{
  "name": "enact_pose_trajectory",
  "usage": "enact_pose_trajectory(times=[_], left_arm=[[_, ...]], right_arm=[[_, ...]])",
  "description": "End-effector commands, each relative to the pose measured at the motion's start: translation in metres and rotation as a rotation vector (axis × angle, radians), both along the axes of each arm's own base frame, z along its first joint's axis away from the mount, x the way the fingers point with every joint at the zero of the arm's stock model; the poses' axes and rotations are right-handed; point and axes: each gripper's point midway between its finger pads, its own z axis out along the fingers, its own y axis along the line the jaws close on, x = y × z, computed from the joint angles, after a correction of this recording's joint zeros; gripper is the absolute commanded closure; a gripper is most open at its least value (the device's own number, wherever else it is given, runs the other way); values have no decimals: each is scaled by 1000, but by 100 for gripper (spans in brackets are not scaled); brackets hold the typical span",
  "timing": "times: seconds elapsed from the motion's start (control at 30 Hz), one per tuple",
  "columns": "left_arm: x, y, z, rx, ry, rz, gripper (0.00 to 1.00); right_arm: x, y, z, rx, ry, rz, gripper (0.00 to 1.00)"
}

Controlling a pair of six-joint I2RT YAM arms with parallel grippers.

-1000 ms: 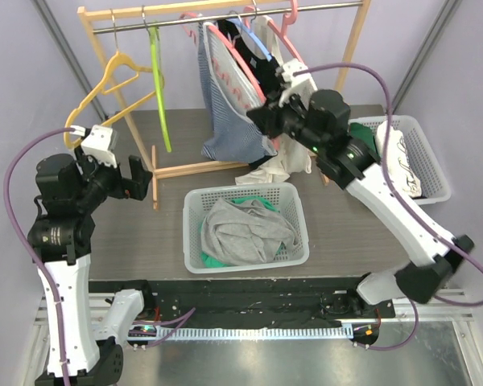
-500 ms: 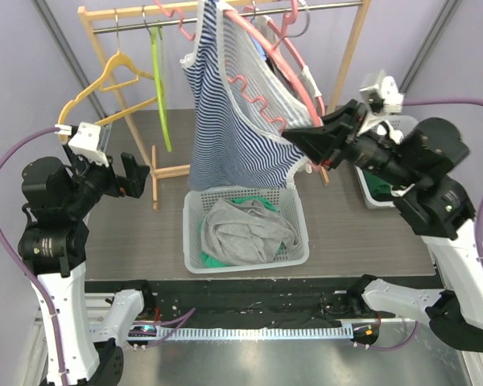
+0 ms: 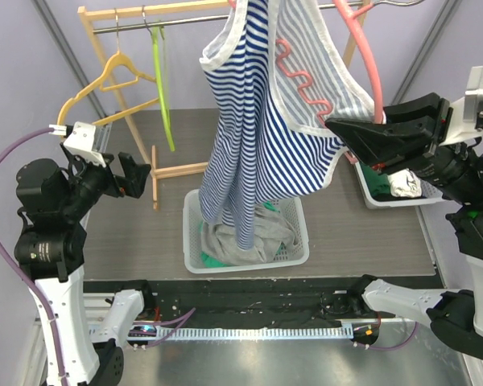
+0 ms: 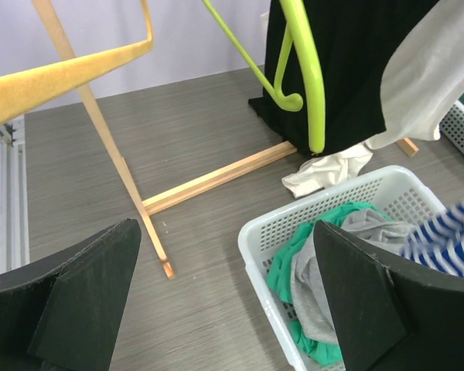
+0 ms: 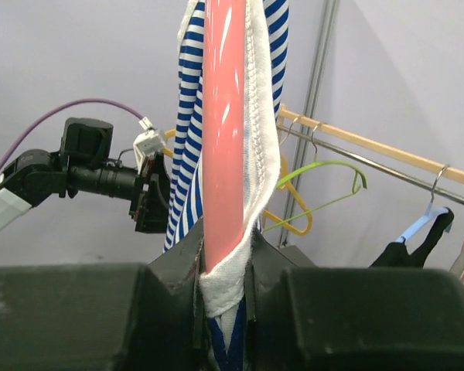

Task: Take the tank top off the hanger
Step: Pick up the hanger from the clothesline, then remove the tank top from the hanger.

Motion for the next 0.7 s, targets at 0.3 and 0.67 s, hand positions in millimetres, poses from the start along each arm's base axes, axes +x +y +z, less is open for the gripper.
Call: enact_pose_trajectory(times=[0.3,0.67], left_arm=[[-41,-34,67,49,-235,-216,0],[-75,-65,93,71,-368,-430,0]], right_arm=[[57,26,-98,-295,194,-92,99],[14,34,-168,-465,288,127,99]])
